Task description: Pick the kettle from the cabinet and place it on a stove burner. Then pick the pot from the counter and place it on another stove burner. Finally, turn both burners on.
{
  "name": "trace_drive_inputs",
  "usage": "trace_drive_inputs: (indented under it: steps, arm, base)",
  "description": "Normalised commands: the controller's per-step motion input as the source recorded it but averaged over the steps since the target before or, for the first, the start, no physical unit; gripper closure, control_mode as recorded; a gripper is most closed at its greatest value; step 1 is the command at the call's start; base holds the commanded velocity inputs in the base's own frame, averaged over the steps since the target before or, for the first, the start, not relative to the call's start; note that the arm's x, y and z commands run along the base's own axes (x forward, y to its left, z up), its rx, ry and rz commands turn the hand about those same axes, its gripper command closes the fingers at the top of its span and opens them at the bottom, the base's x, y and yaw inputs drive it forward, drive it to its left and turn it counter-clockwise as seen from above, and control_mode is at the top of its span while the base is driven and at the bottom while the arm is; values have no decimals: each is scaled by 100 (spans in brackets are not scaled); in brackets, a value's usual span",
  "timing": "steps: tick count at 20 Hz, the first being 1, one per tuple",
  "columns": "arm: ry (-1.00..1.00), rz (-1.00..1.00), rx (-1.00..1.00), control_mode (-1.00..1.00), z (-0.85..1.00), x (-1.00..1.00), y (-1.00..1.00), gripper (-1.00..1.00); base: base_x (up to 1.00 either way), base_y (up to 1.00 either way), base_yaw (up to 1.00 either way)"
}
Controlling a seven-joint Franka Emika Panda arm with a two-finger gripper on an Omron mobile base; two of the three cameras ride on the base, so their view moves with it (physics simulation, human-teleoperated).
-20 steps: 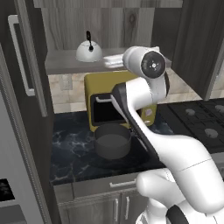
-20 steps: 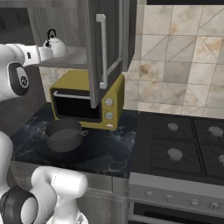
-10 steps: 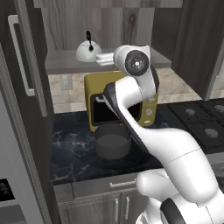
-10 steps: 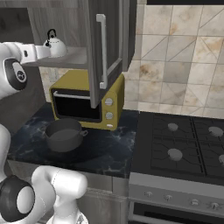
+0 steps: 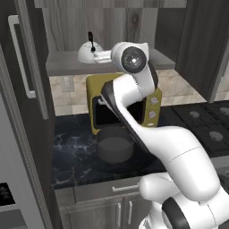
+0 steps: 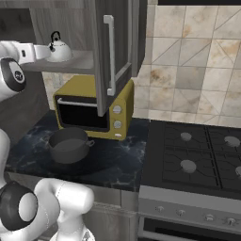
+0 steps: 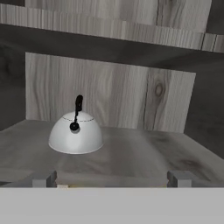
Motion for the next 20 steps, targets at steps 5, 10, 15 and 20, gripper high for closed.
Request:
trace_drive_inputs:
  steps: [5,10,15,20]
  arm:
    - [0,0,1,-100,10,25,15,-100]
    - [0,0,2,-100,14,35,19,-100]
    - [0,0,2,-100,10,33,13,-100]
    - [0,0,1,-100,4,37,14,-100]
  base:
    - [0,0,0]
    - [0,0,0]
    - [0,0,0]
    - [0,0,0]
